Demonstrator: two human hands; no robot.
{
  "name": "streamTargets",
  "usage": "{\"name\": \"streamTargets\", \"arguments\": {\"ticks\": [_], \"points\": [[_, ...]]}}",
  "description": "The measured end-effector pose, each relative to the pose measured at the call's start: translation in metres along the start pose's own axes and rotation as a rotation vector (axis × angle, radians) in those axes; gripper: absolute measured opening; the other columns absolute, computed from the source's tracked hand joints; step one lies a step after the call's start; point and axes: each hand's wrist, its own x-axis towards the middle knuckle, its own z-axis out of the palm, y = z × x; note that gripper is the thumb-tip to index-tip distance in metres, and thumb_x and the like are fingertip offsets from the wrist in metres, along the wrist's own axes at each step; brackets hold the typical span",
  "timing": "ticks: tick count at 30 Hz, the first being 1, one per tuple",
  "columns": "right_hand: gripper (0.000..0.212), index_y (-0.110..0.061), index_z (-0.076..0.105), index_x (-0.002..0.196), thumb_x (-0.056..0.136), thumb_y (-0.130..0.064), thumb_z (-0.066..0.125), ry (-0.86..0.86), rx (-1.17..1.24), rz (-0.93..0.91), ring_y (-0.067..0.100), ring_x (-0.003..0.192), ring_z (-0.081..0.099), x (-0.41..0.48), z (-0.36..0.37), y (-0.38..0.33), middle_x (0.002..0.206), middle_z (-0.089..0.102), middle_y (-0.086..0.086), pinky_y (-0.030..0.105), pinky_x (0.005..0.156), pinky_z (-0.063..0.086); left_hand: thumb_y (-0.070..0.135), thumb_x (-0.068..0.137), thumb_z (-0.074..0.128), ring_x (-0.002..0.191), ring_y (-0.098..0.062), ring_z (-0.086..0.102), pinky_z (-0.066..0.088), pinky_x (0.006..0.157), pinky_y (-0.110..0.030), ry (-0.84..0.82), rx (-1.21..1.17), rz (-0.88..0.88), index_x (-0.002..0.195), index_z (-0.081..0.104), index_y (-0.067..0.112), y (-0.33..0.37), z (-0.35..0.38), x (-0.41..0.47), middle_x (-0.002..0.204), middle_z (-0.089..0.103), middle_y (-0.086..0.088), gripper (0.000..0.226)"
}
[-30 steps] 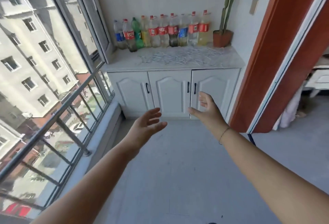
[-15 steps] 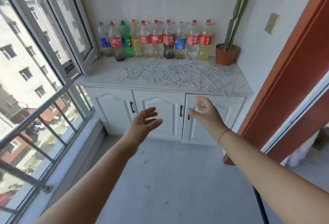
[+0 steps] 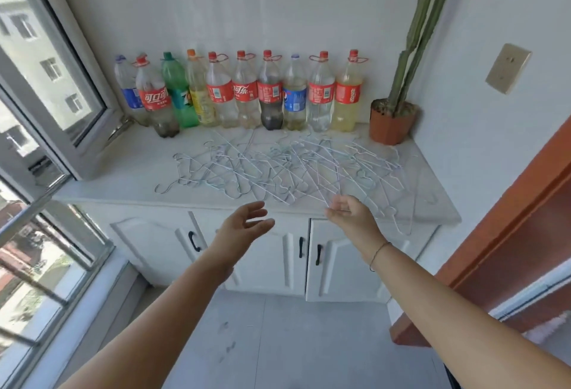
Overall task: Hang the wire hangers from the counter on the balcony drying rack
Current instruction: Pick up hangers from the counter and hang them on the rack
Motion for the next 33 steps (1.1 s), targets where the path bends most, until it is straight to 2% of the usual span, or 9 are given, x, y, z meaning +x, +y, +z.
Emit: {"name": "streamTargets", "arguments": {"ticks": [6, 9, 13, 16, 21, 25, 28, 31, 33], "points": [[0.023, -0.015, 0.059, 0.103, 0.082, -0.02, 0.068, 0.075, 0.048, 0.097, 0.018, 0.1, 0.06, 0.094, -0.013, 0.013, 0.107, 0.063, 0.006, 0.024, 0.082, 0.048, 0.019, 0.085, 0.067, 0.099, -0.009, 0.059, 0.041, 0.088, -0.026, -0.044, 0.036, -0.05, 0.126, 0.054, 0.017, 0.008, 0.017, 0.111, 0.115, 0.061, 0.001, 0.043], [0.024, -0.012, 0.061, 0.105, 0.082, -0.016, 0.067, 0.082, 0.068, 0.167, 0.019, 0.098, 0.061, 0.135, -0.024, 0.03, 0.106, 0.064, 0.007, 0.028, 0.084, 0.049, 0.024, 0.086, 0.066, 0.101, -0.012, 0.057, 0.042, 0.093, -0.03, -0.067, 0.069, -0.104, 0.124, 0.056, 0.017, -0.002, 0.031, 0.163, 0.111, 0.062, 0.004, 0.039], [0.017, -0.013, 0.061, 0.1, 0.083, -0.014, 0.066, 0.087, 0.067, 0.227, 0.014, 0.086, 0.059, 0.187, -0.04, 0.049, 0.097, 0.063, 0.003, 0.019, 0.072, 0.045, 0.026, 0.089, 0.062, 0.097, -0.014, 0.057, 0.042, 0.096, -0.032, -0.031, 0.097, -0.184, 0.124, 0.058, 0.013, -0.016, 0.052, 0.226, 0.111, 0.064, -0.002, 0.038], [0.011, -0.023, 0.059, 0.088, 0.083, -0.015, 0.065, 0.065, 0.035, 0.252, 0.013, 0.086, 0.058, 0.227, -0.054, 0.062, 0.093, 0.063, -0.002, 0.026, 0.082, 0.046, 0.027, 0.089, 0.061, 0.103, -0.019, 0.058, 0.042, 0.096, -0.032, -0.019, 0.12, -0.231, 0.118, 0.061, 0.017, -0.025, 0.066, 0.269, 0.109, 0.064, -0.001, 0.031], [0.029, -0.014, 0.059, 0.109, 0.082, -0.021, 0.067, 0.012, -0.017, 0.314, 0.019, 0.103, 0.057, 0.284, -0.069, 0.085, 0.111, 0.061, 0.004, 0.037, 0.097, 0.046, 0.024, 0.09, 0.06, 0.113, -0.018, 0.053, 0.037, 0.096, -0.027, 0.016, 0.144, -0.331, 0.133, 0.052, 0.006, -0.04, 0.085, 0.33, 0.132, 0.057, -0.008, 0.047], [0.028, -0.016, 0.058, 0.106, 0.081, -0.022, 0.069, -0.034, -0.026, 0.364, 0.018, 0.097, 0.057, 0.311, -0.064, 0.101, 0.114, 0.063, 0.008, 0.034, 0.092, 0.047, 0.025, 0.091, 0.06, 0.108, -0.014, 0.049, 0.032, 0.091, -0.025, 0.013, 0.16, -0.389, 0.136, 0.047, 0.006, -0.052, 0.097, 0.359, 0.133, 0.054, -0.009, 0.051], [0.029, -0.013, 0.059, 0.109, 0.082, -0.02, 0.068, -0.038, -0.024, 0.394, 0.017, 0.1, 0.057, 0.32, -0.058, 0.11, 0.113, 0.063, 0.007, 0.028, 0.087, 0.044, 0.026, 0.09, 0.061, 0.108, -0.019, 0.052, 0.038, 0.091, -0.03, 0.019, 0.153, -0.426, 0.136, 0.047, 0.007, -0.063, 0.101, 0.373, 0.129, 0.054, -0.009, 0.052], [0.029, -0.01, 0.059, 0.111, 0.083, -0.017, 0.067, -0.023, -0.007, 0.424, 0.018, 0.105, 0.056, 0.322, -0.052, 0.116, 0.11, 0.061, 0.006, 0.025, 0.088, 0.041, 0.024, 0.09, 0.061, 0.093, -0.022, 0.059, 0.047, 0.075, -0.029, 0.023, 0.095, -0.481, 0.131, 0.049, 0.005, -0.066, 0.104, 0.384, 0.115, 0.059, -0.009, 0.047], [0.026, -0.012, 0.06, 0.107, 0.083, -0.016, 0.067, -0.002, 0.007, 0.422, 0.02, 0.107, 0.058, 0.321, -0.049, 0.12, 0.111, 0.063, 0.008, 0.026, 0.09, 0.042, 0.022, 0.092, 0.058, 0.077, -0.017, 0.058, 0.042, 0.061, -0.023, 0.011, 0.042, -0.513, 0.123, 0.054, 0.006, -0.062, 0.105, 0.388, 0.1, 0.062, -0.008, 0.035]]}}
